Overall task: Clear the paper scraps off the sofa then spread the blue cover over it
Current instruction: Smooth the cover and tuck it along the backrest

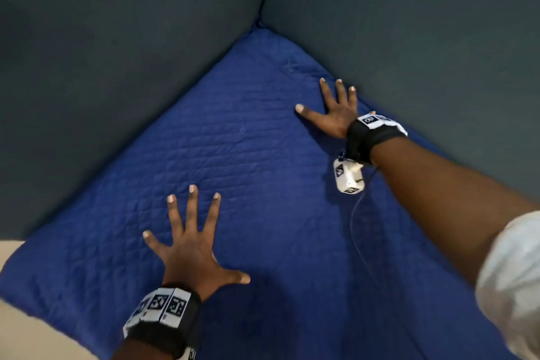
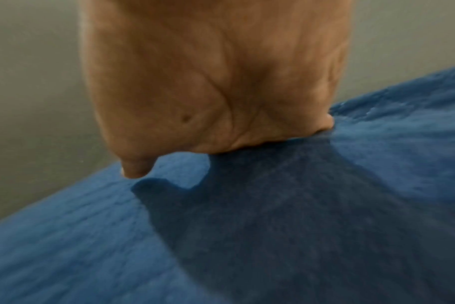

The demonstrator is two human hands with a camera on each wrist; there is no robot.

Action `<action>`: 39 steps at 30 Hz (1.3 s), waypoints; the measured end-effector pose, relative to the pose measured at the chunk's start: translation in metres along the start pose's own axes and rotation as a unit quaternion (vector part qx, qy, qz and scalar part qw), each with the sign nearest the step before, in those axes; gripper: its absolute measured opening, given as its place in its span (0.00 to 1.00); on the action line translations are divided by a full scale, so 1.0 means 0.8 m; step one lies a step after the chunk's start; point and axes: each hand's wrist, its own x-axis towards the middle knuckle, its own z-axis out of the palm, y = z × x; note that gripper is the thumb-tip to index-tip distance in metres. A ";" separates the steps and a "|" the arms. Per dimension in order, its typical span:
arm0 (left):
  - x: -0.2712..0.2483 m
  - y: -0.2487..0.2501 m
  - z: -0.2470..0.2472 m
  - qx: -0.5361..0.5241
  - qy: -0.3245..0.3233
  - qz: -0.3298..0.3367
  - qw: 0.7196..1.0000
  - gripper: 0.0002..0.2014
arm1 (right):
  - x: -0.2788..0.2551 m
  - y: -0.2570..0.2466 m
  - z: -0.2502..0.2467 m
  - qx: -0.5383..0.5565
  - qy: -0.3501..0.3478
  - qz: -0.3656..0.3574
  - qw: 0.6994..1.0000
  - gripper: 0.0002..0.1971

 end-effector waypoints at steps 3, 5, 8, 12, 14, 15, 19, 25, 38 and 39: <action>-0.003 0.006 -0.001 0.002 -0.004 -0.001 1.000 0.84 | -0.001 -0.041 -0.001 0.000 0.041 0.014 0.999 0.66; -0.004 0.006 -0.002 -0.002 -0.006 -0.002 1.000 0.84 | -0.002 -0.068 0.002 -0.037 0.104 -0.080 0.991 0.63; 0.001 0.006 -0.001 0.004 -0.015 -0.005 1.000 0.83 | 0.012 -0.104 0.018 -0.057 0.094 -0.184 0.977 0.60; 0.005 0.006 0.000 0.009 -0.022 -0.009 1.000 0.84 | 0.021 -0.120 0.031 -0.021 0.078 -0.149 0.986 0.68; 0.005 0.006 -0.002 0.004 -0.026 -0.012 1.000 0.84 | 0.005 -0.096 0.036 0.004 0.097 -0.126 0.987 0.70; 0.003 0.005 -0.003 0.005 -0.028 -0.014 0.999 0.84 | -0.009 -0.073 0.041 0.016 0.102 -0.100 0.990 0.72; -0.001 0.006 -0.015 -0.006 -0.035 -0.015 0.999 0.83 | -0.116 0.089 0.068 0.022 0.085 0.058 0.994 0.75; -0.007 0.015 -0.007 0.008 -0.008 -0.020 1.000 0.84 | -0.265 0.327 0.079 0.077 0.037 0.289 0.953 0.77; -0.148 0.199 0.196 0.132 -0.122 0.169 0.969 0.87 | -0.315 0.277 0.184 -0.003 0.094 -0.027 0.995 0.62; -0.158 0.207 0.206 0.139 -0.135 0.184 0.964 0.86 | -0.310 0.292 0.176 -0.011 0.093 -0.026 0.995 0.62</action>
